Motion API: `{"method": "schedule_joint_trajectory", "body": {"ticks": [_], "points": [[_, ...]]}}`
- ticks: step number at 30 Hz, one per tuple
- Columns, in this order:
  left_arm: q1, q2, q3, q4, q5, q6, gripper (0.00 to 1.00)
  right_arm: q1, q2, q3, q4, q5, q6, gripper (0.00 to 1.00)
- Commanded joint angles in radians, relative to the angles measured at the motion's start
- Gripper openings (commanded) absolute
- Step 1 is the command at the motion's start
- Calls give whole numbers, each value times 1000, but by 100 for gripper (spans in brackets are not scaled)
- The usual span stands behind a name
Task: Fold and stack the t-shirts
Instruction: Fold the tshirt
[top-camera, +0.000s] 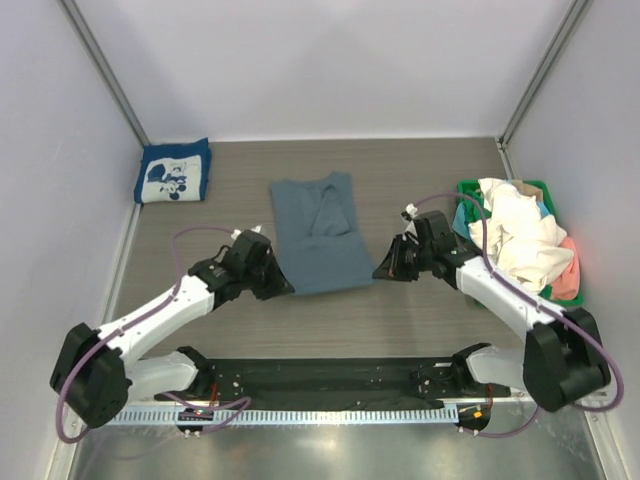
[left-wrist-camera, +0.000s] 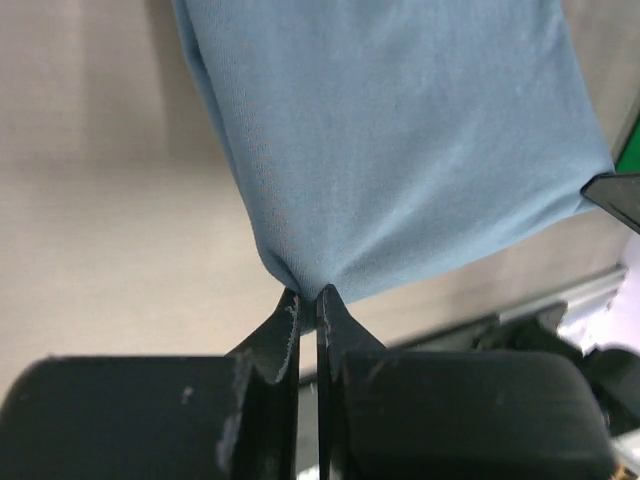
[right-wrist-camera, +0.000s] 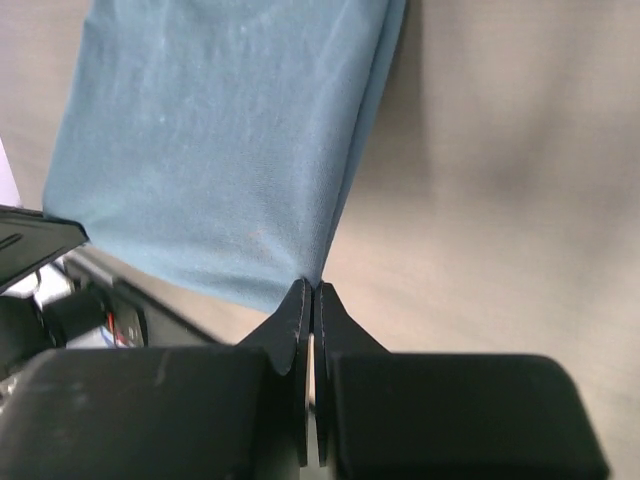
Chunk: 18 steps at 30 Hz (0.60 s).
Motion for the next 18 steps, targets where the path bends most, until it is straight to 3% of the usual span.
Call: {"method": "schedule_joint_trajectory", "body": {"ticks": [1, 6, 10, 18], "points": [[-82, -102, -19, -148, -58, -90, 0, 7, -152, -44, -151, 20, 20, 1], [-170, -236, 20, -301, -114, -161, 2, 29, -286, -4, -317, 43, -2, 1], [-184, -256, 89, -378, -107, -163, 0, 30, -332, 51, -403, 62, -13, 1], [-142, -80, 401, -532, -254, -14, 1, 29, -124, 321, -414, 117, -94, 1]]}}
